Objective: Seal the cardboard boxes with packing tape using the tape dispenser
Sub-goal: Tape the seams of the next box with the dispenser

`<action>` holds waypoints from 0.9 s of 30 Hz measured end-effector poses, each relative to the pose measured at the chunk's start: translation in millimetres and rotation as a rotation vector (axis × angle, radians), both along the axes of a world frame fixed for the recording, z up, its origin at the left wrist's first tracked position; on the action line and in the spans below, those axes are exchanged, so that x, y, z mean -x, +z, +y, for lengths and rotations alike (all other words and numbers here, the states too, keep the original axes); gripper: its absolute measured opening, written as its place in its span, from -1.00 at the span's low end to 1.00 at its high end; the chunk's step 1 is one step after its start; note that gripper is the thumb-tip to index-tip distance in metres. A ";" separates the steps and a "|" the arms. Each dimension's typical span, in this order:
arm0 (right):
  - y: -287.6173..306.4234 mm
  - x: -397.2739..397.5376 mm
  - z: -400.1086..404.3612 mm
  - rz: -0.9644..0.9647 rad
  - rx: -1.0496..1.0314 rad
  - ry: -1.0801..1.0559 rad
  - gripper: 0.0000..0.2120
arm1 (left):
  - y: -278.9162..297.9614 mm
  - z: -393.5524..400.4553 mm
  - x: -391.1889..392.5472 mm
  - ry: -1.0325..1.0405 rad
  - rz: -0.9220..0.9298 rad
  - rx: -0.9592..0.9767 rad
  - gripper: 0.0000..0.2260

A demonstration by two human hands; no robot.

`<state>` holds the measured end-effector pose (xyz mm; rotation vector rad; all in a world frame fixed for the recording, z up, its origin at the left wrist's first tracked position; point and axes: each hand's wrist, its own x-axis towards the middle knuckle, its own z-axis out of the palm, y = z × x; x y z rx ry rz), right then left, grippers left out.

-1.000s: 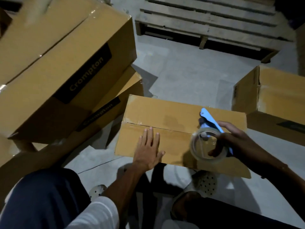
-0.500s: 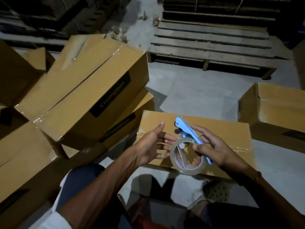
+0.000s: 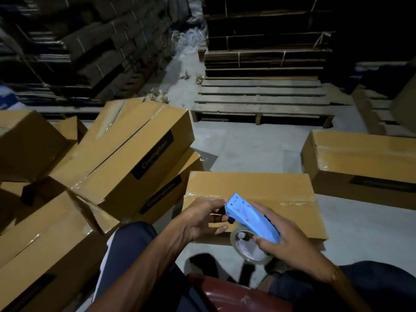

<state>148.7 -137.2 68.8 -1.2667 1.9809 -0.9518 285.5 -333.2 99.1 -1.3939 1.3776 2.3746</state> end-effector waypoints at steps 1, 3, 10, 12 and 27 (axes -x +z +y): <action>0.3 -2.6 4.8 0.012 0.008 -0.010 -0.29 | 0.8 5.8 -1.3 0.002 -0.001 0.027 -0.91; 0.6 -7.3 11.1 0.028 0.019 -0.028 -0.30 | 1.6 14.6 -4.1 0.015 -0.007 0.098 -0.84; 4.6 -24.4 8.0 0.119 0.005 -0.014 -0.34 | 12.6 30.3 -23.4 0.017 0.040 0.453 -0.82; 4.3 -29.8 3.5 0.168 -0.010 -0.008 -0.37 | 11.8 29.0 -27.0 0.014 0.035 0.553 -0.82; 6.3 44.4 -38.6 0.474 -0.368 0.208 -0.38 | -51.1 -136.5 -67.0 0.357 -0.271 0.707 -0.89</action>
